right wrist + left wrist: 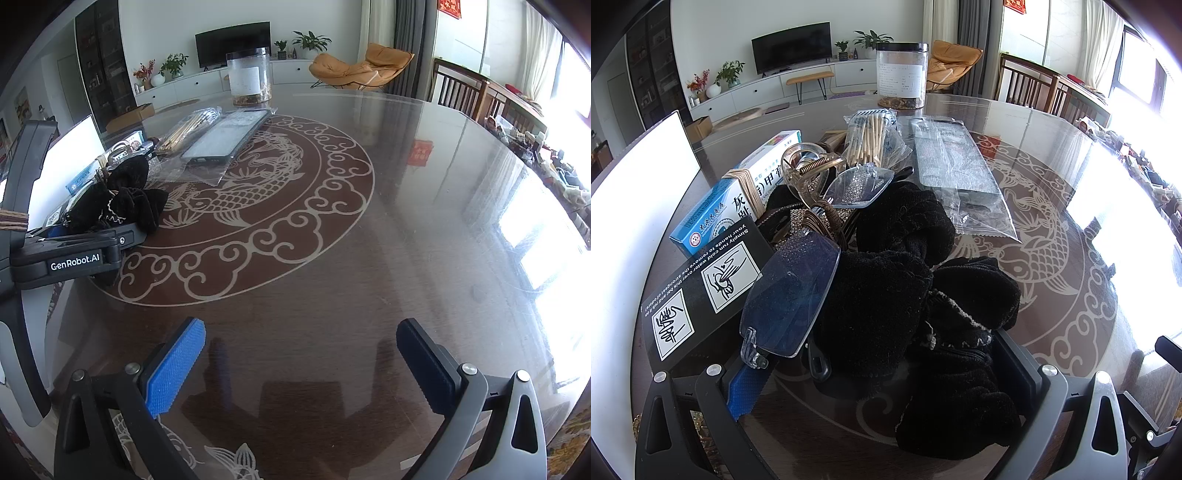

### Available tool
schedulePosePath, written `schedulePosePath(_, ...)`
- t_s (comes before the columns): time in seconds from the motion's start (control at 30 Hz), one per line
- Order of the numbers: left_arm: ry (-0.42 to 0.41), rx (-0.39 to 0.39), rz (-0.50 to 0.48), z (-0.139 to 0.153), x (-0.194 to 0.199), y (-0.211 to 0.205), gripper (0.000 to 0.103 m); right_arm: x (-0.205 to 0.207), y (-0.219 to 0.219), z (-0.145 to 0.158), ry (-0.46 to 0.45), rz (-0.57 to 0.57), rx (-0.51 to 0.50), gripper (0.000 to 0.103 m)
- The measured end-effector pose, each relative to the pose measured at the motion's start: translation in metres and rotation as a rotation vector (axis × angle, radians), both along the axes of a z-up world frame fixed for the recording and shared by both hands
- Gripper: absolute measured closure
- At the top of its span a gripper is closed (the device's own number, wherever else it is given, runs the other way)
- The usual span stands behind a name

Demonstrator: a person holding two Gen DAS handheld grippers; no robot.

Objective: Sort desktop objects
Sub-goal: 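Move the left tool toward the pile near the gold pearl hair clip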

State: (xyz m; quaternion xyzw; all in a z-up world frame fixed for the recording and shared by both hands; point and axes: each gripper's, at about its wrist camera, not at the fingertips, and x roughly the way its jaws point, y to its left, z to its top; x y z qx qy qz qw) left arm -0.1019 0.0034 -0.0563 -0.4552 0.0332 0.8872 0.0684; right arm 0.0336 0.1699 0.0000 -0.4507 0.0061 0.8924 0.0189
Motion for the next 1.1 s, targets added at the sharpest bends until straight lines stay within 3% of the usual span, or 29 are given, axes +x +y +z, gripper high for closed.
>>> schedulePosePath(1.1, 0.000, 0.000, -0.001, 0.0003, 0.0006, -0.0004, 0.000, 0.0036, 0.0013, 0.0033, 0.019, 0.001, -0.017, 0.000)
